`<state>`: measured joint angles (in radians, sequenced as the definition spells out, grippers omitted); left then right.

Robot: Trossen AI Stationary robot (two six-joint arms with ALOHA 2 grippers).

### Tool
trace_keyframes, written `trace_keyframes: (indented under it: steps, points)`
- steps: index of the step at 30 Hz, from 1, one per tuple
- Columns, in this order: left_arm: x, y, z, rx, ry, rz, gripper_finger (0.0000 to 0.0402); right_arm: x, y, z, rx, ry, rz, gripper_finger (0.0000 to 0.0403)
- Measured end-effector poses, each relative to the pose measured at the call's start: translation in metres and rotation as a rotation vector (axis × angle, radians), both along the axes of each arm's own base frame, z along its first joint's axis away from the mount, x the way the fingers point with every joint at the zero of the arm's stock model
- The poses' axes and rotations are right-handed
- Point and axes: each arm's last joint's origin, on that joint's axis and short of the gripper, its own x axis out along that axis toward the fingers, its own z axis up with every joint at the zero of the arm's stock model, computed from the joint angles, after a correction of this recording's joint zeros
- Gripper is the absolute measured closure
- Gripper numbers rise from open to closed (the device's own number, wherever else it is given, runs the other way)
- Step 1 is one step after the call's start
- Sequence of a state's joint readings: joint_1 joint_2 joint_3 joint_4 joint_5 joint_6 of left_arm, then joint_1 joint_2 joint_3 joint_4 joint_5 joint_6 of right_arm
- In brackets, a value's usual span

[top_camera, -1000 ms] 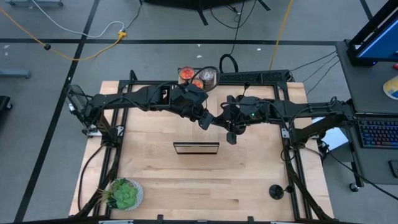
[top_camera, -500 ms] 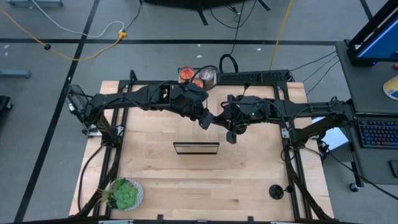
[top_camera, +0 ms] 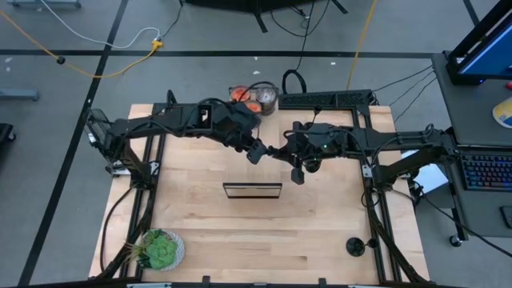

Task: Pick & Place candle stick holders
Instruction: Put the left black candle holder on the shelf

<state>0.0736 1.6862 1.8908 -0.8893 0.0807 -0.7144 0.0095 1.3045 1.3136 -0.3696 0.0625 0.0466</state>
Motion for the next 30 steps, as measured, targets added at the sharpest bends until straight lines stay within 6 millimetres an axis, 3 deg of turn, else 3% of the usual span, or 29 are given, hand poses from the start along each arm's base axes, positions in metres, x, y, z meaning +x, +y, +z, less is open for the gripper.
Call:
trace_keyframes:
  steps: [8,13,24,28,30]
  points:
    - [-0.016,0.000,0.009,0.018,0.014,-0.001,0.0229,0.000,-0.003,0.000,-0.002,0.000,-0.012,0.0390]
    - [-0.036,0.001,0.015,0.104,0.076,0.030,0.0229,0.001,-0.005,0.002,-0.005,-0.024,-0.016,0.0390]
    - [-0.087,0.005,0.014,0.310,0.387,0.135,0.0229,0.008,-0.010,0.019,-0.023,-0.235,-0.022,0.0390]
    - [-0.110,0.004,0.013,0.336,0.516,0.279,0.0229,0.012,-0.010,0.008,-0.009,-0.335,-0.027,0.0390]
    - [-0.115,0.001,0.014,0.353,0.494,0.335,0.0229,0.014,-0.010,-0.001,0.000,-0.379,-0.029,0.0390]
